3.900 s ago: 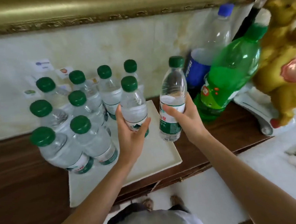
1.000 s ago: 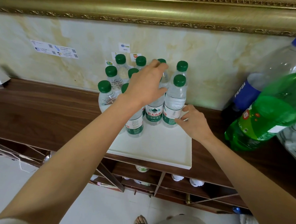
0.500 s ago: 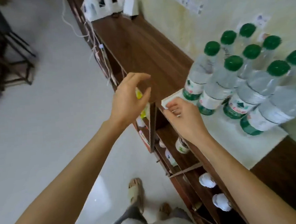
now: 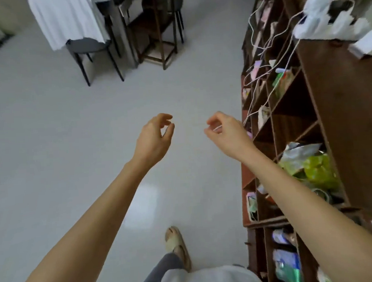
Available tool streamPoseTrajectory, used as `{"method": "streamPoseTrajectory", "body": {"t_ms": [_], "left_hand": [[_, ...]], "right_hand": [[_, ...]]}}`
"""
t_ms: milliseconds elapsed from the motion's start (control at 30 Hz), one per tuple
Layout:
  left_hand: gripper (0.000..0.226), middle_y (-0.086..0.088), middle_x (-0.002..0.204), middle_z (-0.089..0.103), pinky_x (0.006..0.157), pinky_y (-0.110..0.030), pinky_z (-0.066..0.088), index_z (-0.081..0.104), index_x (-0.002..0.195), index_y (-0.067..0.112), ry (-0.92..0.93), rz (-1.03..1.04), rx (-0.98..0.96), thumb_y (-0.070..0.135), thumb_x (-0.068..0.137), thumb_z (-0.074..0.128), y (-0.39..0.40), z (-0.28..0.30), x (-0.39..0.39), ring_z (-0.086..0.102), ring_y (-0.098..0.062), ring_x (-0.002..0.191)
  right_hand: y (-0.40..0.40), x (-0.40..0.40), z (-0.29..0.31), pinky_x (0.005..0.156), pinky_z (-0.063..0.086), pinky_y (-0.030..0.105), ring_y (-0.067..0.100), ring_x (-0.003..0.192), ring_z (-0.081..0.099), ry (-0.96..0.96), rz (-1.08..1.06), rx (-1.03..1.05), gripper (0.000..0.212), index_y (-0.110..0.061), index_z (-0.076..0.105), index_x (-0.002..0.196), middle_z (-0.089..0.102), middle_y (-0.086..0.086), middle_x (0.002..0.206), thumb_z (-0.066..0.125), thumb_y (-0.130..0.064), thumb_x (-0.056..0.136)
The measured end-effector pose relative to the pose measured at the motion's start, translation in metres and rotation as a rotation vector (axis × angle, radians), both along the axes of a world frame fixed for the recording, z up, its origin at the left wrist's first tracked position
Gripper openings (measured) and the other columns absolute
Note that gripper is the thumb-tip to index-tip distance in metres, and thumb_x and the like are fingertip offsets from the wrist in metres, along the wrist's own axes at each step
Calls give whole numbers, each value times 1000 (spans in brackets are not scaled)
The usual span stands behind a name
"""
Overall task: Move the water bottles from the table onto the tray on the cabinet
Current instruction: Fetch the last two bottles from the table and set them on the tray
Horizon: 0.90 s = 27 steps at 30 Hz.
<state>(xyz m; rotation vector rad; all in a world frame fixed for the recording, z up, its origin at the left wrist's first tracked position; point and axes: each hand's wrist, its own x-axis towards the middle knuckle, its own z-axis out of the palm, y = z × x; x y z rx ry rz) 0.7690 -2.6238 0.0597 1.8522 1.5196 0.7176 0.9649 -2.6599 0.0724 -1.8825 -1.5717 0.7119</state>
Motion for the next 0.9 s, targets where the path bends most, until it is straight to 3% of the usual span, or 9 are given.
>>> {"method": "streamPoseTrajectory", "body": {"t_ms": [133, 300, 500, 900], "left_hand": [[33, 2, 116, 66, 99, -40, 47, 57, 125, 19, 27, 97, 3, 34, 97, 48, 70, 11, -73, 60, -17, 113], [33, 1, 118, 66, 99, -39, 47, 59, 124, 18, 24, 179, 0, 35, 97, 48, 159, 22, -134, 60, -16, 113], [32, 4, 117, 66, 98, -35, 47, 59, 123, 20, 4, 208, 37, 34, 96, 49, 295, 24, -156, 60, -13, 113], [28, 7, 111, 65, 97, -33, 47, 60, 120, 21, -43, 349, 45, 31, 96, 50, 573, 48, -204, 60, -13, 111]], "right_hand": [[97, -52, 4, 80, 54, 36, 19, 80, 64, -11, 64, 16, 16, -18, 61, 99, 65, -2, 89, 63, -22, 84], [203, -111, 16, 74, 50, 28, 19, 81, 65, 3, 144, 30, 15, -18, 62, 99, 65, -1, 92, 63, -22, 85], [340, -148, 16, 66, 43, 24, 14, 78, 61, 23, 199, 36, 15, -18, 61, 100, 64, -3, 94, 61, -23, 86], [652, -215, 38, 68, 43, 25, 16, 83, 60, 11, 344, 53, 18, -16, 59, 104, 64, -1, 97, 58, -24, 88]]}}
